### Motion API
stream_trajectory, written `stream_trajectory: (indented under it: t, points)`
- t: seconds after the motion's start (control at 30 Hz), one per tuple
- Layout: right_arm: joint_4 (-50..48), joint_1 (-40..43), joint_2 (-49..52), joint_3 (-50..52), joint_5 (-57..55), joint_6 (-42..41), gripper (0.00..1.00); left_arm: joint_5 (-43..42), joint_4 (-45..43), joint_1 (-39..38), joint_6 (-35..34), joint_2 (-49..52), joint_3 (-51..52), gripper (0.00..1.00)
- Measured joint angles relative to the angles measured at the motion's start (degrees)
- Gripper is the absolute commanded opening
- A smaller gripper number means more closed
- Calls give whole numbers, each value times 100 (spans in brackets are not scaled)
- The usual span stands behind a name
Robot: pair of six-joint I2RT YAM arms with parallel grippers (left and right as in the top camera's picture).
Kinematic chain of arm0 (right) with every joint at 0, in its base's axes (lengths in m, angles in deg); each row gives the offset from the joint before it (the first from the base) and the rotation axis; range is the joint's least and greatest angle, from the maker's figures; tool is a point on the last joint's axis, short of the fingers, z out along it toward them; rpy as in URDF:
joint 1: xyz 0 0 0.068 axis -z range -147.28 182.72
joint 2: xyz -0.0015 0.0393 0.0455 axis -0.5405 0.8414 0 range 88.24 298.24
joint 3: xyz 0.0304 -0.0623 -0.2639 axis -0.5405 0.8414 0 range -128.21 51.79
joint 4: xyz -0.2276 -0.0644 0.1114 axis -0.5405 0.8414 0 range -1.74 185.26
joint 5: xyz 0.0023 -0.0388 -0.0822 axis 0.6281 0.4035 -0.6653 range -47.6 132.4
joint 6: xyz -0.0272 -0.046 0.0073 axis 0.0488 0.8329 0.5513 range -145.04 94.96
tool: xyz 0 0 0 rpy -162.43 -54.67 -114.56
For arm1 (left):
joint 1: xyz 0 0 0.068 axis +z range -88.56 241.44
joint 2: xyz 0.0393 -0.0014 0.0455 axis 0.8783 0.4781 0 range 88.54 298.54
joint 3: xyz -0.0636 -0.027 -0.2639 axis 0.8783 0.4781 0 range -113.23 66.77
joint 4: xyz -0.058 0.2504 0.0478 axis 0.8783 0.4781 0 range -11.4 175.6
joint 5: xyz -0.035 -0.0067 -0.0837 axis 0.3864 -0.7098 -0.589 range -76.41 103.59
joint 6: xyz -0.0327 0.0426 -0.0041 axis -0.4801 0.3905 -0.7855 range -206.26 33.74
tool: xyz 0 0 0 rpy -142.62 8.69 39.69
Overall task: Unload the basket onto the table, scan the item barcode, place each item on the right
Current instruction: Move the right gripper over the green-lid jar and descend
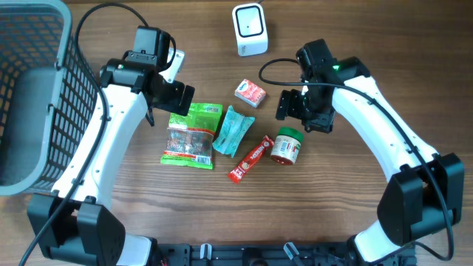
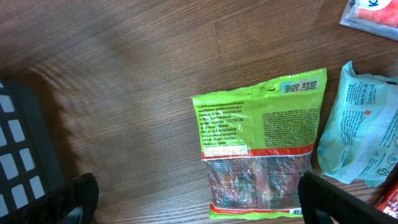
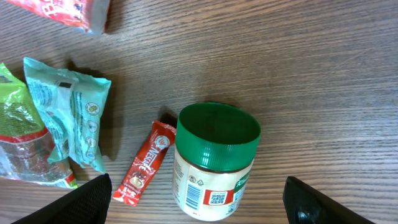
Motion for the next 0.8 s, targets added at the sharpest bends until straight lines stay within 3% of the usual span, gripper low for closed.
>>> stream_trajectory:
  t: [0.23, 0.3, 0.33, 0.4, 0.53, 0.8]
  points:
    - [-356, -35, 0, 2, -76, 59, 85, 0, 0, 2, 0, 0, 0, 100]
    - [-743, -107, 0, 2, -33, 262, 77, 0, 0, 2, 0, 0, 0, 100]
    - [-966, -170, 0, 2, -11, 374, 66, 0, 0, 0, 0, 0, 0, 100]
    - [-1298, -295, 0, 2, 15, 525, 32, 0, 2, 2, 0, 0, 0, 100]
    - [-1971, -487, 0, 2, 35, 905, 5, 0, 0, 2, 0, 0, 0, 100]
    - [-3038, -535, 146, 2, 76, 1633, 4, 0, 0, 2, 0, 0, 0, 100]
